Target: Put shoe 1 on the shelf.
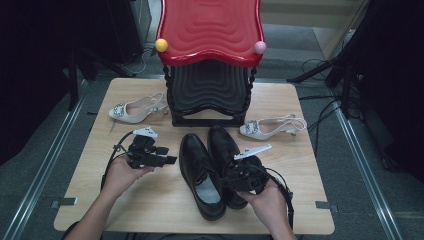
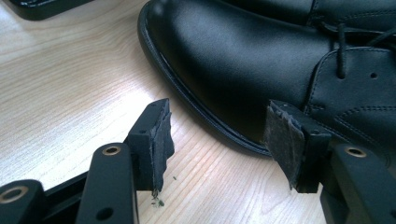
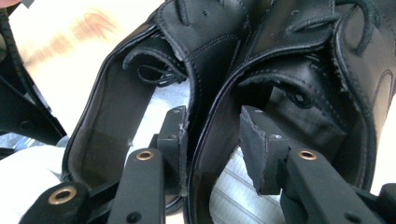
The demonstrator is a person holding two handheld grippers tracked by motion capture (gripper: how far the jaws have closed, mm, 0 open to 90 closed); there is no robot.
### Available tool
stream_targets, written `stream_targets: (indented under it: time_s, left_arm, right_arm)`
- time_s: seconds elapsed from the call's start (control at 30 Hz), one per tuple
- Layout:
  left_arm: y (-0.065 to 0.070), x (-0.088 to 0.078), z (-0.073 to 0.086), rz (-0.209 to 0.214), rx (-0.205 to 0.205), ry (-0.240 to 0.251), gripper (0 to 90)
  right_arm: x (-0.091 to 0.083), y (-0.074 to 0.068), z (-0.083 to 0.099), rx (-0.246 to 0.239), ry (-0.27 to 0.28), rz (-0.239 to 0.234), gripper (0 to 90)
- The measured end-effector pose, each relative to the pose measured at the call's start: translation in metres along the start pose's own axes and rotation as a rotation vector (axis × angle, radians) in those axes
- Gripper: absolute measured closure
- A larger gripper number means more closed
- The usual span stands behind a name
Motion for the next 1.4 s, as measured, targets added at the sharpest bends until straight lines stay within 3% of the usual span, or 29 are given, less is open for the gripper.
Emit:
stream_targets:
  time_s: [0.2,0.4,0.6,0.73,0.8,1.0,1.23,1.4]
  left_arm:
    - [-0.001,-0.001,0.0,-0.004,0.001,0.001,41.8]
    - [-0.003,-0.001,0.001,-0.007,-0.003,-0.002,41.8]
    - [-0.002,-0.001,0.0,0.002,0.005,0.001,41.7]
    - [-0.003,0.0,0.001,-0.004,0.004,-0.005,41.7]
    - [-0.004,-0.001,0.001,-0.008,0.003,-0.001,41.7]
    - [-0.004,-0.002,0.0,-0.01,0.002,0.007,41.7]
    - [-0.007,-0.004,0.0,-0.017,-0.001,0.012,41.7]
    - [-0.01,-0.006,0.0,-0.021,-0.01,0.019,41.7]
  right_arm:
    - [0.003,0.005,-0.007,0.007,-0.017,0.007,63.0]
    - [-0.001,-0.003,-0.005,0.006,-0.015,-0.01,60.8]
    - [0.018,-0.005,-0.004,0.0,-0.064,-0.02,59.5]
    - [0.032,-0.001,-0.009,0.007,-0.081,0.004,56.5]
    - [0.038,0.002,-0.01,0.035,-0.099,-0.01,58.0]
    - [0.041,0.004,-0.011,0.046,-0.126,0.018,61.8]
    - [0.041,0.008,-0.011,0.036,-0.14,0.064,77.9]
    - [0.038,0.011,-0.01,0.055,-0.144,0.055,81.3]
Point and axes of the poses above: each handheld gripper's, and its own axes: x roughly forward along the jaws, z roughly out of its underside, y roughly to its right, the point moved 8 cm from there along x, roughly forward along the jaws, and after that the axes turned 1 degree about x, right-handed, at the moved point
